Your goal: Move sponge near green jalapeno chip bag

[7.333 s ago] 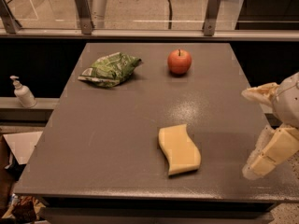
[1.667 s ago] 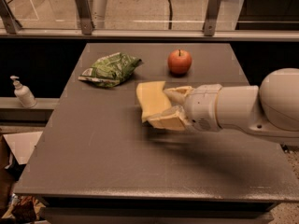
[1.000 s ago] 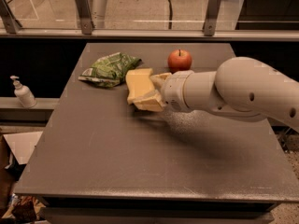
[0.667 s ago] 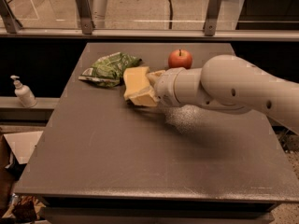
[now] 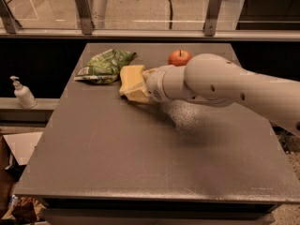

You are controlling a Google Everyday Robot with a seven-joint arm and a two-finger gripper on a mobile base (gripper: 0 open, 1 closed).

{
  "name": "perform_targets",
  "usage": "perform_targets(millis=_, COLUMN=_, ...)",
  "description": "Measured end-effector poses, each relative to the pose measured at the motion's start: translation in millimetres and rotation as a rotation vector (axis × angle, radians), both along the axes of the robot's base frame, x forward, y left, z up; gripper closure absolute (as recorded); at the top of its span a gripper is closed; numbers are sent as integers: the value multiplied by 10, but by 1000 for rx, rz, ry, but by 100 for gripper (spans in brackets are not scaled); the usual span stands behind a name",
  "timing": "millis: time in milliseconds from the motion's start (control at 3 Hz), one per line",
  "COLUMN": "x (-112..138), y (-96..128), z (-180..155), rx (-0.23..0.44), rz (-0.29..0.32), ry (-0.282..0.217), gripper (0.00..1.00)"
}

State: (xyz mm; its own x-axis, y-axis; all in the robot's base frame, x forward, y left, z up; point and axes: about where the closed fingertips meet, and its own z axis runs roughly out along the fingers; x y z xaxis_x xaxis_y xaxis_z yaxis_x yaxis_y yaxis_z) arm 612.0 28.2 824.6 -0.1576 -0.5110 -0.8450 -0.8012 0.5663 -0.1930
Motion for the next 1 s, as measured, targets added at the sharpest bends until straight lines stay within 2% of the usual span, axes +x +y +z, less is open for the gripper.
perform_targets(millis=333, x=59, y=146, z=-32, rx=14, rz=1, ry=6, gripper=100)
perform_targets(millis=667, x=92, y=241, z=-77, rx=31, rz=-2, ry=33, gripper=82)
perform_targets(millis=1000, x=99, y=320, z=-113, rx=43, rz=-3, ry=52, gripper=59)
